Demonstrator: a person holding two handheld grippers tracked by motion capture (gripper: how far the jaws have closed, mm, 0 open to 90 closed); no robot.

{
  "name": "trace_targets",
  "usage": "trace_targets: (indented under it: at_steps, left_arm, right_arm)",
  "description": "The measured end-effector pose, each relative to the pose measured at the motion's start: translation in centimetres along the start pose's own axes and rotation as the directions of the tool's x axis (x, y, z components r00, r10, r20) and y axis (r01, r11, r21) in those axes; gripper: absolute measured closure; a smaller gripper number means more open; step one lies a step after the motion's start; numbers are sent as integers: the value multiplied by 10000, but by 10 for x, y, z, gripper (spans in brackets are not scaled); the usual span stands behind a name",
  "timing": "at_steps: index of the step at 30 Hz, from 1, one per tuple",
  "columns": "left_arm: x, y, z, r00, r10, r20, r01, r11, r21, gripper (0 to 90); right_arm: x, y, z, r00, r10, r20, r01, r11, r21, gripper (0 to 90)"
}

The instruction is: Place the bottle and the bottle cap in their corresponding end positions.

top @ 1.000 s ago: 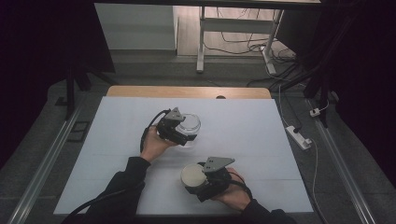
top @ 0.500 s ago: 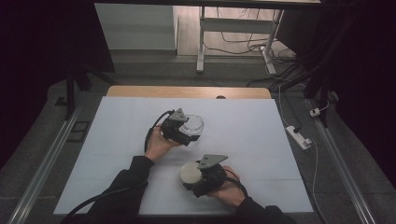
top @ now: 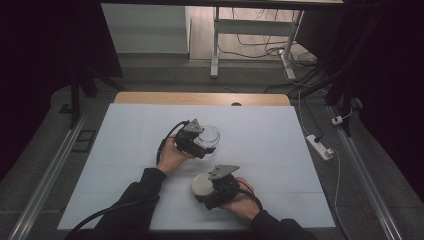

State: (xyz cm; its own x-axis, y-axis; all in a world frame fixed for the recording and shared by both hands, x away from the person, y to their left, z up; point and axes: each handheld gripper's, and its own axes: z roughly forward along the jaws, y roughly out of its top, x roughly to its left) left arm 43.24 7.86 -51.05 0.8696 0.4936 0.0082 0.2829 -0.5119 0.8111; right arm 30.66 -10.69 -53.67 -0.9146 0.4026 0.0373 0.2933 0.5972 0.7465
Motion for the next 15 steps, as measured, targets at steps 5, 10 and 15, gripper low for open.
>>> trace_targets:
  at_steps: [5, 10, 15]
  left_arm:
    - [2, -1, -1, 10000, -18, 13, 18, 10000, 40, 69]
    - [5, -4, -3, 9996, -215, 169, 213, 9997, 86, 67]
    - [4, -3, -3, 9996, -279, 105, 278, 9995, 159, 66]
  right_arm:
    - [1, 0, 4, 9999, -61, 161, 57, 9997, 257, 66]
    - [1, 0, 7, 9994, -12, 341, -5, 9987, 501, 65]
    - [2, 1, 7, 9991, -139, 407, 116, 9984, 550, 63]
